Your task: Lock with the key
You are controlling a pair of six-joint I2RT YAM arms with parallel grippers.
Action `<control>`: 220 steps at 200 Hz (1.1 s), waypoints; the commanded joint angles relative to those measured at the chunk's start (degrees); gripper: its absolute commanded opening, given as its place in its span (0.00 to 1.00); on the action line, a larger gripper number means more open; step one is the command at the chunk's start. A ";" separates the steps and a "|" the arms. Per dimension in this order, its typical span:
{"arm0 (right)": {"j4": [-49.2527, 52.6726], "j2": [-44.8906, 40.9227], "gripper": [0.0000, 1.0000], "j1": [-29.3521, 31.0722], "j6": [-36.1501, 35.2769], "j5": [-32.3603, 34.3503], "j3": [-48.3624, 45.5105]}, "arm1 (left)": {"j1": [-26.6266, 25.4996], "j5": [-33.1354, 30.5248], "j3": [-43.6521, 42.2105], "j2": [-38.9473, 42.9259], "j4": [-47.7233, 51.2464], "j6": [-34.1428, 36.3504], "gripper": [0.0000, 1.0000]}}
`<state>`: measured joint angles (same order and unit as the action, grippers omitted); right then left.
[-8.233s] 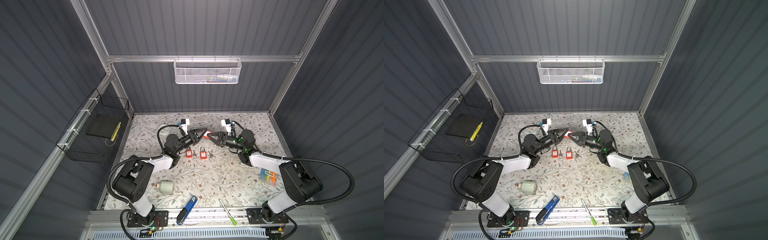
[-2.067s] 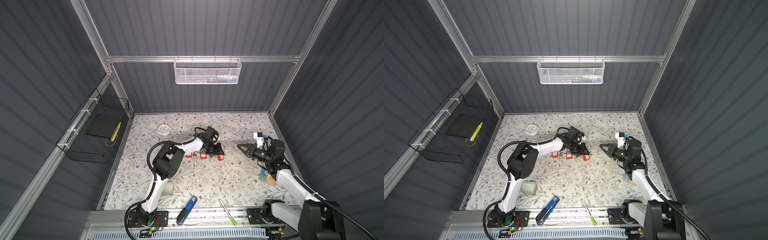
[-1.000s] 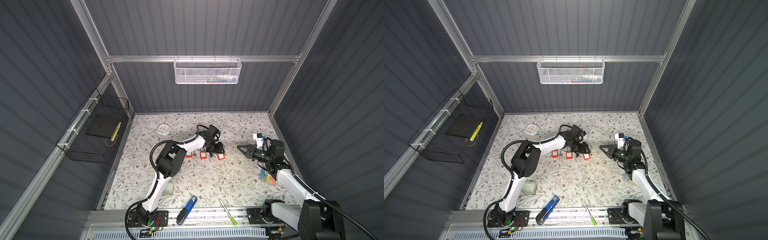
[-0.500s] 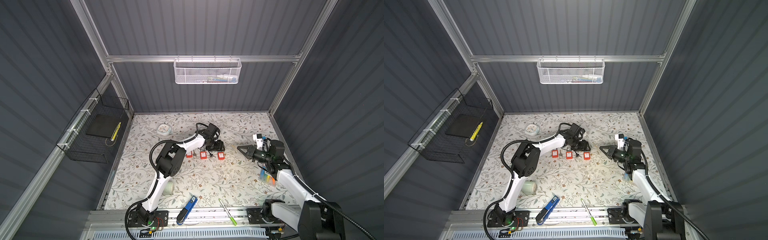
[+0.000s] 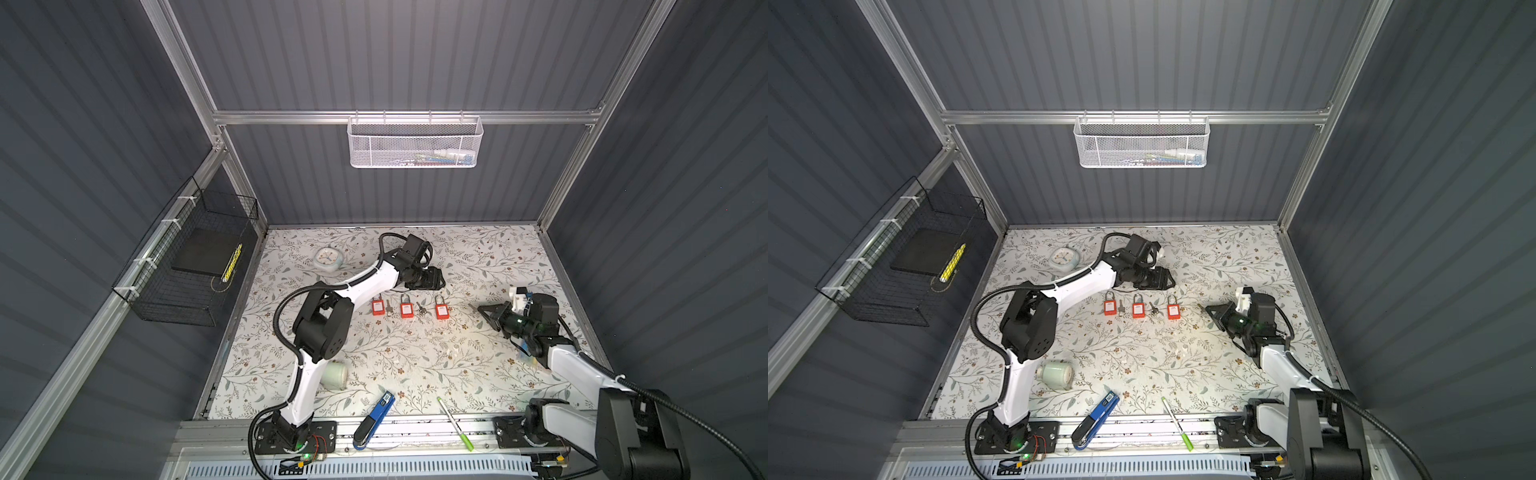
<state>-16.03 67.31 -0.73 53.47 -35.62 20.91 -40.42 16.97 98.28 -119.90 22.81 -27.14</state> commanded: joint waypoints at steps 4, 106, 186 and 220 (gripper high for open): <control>-4.00 2.90 0.00 2.32 1.84 6.17 -0.17 | 0.69 -1.72 -4.47 5.06 -1.40 0.47 0.66; -16.91 17.43 0.00 12.12 7.39 15.71 3.19 | 3.76 -2.62 -14.74 13.96 -3.03 0.36 0.67; -24.38 25.38 0.00 13.52 10.86 17.81 4.66 | 4.30 -1.65 -16.62 15.35 -2.86 0.94 0.67; -25.81 28.61 0.00 13.83 12.42 17.19 4.28 | 4.75 -1.57 -16.72 15.94 -2.78 1.15 0.67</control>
<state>-39.64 94.56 12.53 64.14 -18.79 24.91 -36.27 14.96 82.08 -105.86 19.68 -27.14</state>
